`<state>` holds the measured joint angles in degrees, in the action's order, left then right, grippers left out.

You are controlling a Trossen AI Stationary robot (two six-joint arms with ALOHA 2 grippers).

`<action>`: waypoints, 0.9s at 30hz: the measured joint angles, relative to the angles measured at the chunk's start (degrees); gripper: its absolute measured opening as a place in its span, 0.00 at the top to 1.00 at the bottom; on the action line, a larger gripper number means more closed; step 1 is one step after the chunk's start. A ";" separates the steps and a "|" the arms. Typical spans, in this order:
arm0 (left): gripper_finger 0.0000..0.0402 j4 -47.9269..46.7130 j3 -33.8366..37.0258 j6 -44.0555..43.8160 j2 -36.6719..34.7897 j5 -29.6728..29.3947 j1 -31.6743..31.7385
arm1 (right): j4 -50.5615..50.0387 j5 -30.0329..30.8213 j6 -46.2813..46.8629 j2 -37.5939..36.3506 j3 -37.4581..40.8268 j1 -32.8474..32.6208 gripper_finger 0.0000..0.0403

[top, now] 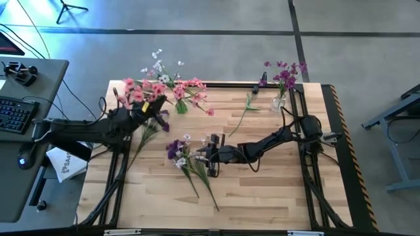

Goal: Sort flowers into vase by color
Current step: Put the pink flowers into the green vase

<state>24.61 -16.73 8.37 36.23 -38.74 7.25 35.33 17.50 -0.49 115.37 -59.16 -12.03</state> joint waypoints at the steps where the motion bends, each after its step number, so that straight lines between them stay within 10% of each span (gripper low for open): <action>1: 1.00 1.16 -0.01 0.28 0.31 1.74 1.61 | -0.05 0.00 -0.14 0.00 0.00 0.00 0.60; 10: 1.00 9.36 -0.04 -0.78 7.33 14.29 12.44 | -0.37 0.00 -0.44 0.00 0.00 0.00 0.60; 27: 1.00 6.03 -5.24 -5.86 21.27 20.38 19.71 | -0.50 -1.64 0.03 0.00 0.00 0.00 0.60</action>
<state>30.64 -21.97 2.51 57.50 -18.36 26.96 34.83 15.86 -0.45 115.37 -59.16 -12.03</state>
